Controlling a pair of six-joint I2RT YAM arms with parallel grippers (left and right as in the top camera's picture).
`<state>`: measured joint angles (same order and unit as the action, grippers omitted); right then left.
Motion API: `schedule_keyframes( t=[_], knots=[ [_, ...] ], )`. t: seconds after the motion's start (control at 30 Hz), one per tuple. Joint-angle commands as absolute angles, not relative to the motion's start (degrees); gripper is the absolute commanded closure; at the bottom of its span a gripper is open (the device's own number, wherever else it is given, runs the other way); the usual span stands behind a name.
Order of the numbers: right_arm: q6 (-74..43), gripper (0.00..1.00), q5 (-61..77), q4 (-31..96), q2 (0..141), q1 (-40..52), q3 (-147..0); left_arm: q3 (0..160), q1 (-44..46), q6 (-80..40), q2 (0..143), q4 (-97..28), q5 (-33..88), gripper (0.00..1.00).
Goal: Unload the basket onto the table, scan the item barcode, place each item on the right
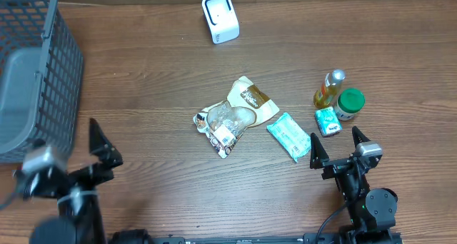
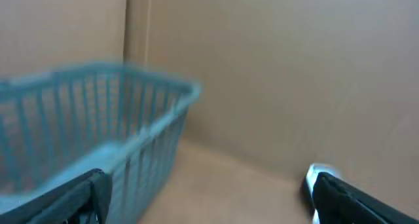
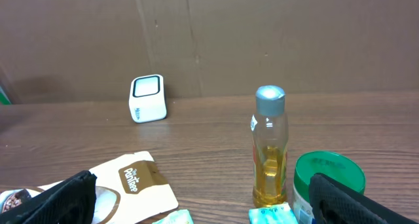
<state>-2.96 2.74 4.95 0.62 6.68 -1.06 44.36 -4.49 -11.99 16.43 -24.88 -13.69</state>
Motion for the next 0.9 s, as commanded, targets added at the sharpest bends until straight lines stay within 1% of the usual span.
schedule_keyframes(
  t=[0.0,0.07,0.17,0.2,0.33,0.43,0.73,0.87],
  knots=[
    [-2.8,0.00,2.7,4.6,0.2,6.3,-0.4,38.5,-4.1,-11.8,8.7,-15.1,-11.6,0.01],
    [-2.8,0.00,2.7,4.6,0.2,6.3,-0.4,33.7,-4.1,-11.8,3.8,-6.4,-8.6,0.01],
    [-2.8,0.00,2.7,4.6,0.2,6.3,-0.4,29.1,-4.1,-11.8,0.3,1.0,-5.8,0.01],
    [-2.8,0.00,2.7,4.6,0.2,6.3,-0.4,26.6,-4.0,-11.8,0.3,5.6,-4.7,0.00],
    [-2.8,0.00,2.7,4.6,0.2,6.3,-0.4,18.4,-4.1,-11.8,0.2,17.0,-2.9,0.00],
    [-2.8,0.00,2.7,4.6,0.2,6.3,-0.4,12.1,-4.1,-11.8,0.2,22.8,-1.8,0.00],
    [-2.8,0.00,2.7,4.6,0.2,6.3,-0.4,0.6,-4.1,-12.2,0.2,23.4,-1.9,0.00],
    [-2.8,0.00,2.7,4.6,0.2,6.3,-0.4,0.3,-4.1,-12.2,0.2,17.2,-1.8,0.01]
  ],
)
